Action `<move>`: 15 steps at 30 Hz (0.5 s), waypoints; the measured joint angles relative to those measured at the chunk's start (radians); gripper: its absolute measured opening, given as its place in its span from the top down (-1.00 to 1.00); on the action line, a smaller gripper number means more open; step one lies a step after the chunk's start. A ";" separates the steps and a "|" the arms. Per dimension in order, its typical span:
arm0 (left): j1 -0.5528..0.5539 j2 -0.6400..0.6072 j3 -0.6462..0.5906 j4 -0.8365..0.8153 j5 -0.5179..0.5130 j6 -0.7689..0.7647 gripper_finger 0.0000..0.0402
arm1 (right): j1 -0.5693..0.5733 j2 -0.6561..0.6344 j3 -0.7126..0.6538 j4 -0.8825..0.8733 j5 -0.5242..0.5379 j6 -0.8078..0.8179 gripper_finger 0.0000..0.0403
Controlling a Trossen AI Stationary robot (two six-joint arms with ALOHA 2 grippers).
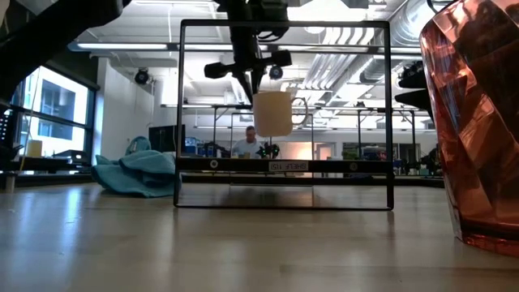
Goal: Stack small to large cups/mugs on shelf
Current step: Put the light orange mug on the shelf
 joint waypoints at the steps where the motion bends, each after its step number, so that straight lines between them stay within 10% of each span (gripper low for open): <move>1: 0.000 0.002 0.000 0.001 0.000 0.000 1.00 | 0.000 0.000 0.000 0.000 0.000 0.000 0.35; 15: 0.005 0.007 0.000 -0.007 0.001 -0.046 1.00 | 0.000 0.000 0.000 0.000 0.000 -0.004 0.35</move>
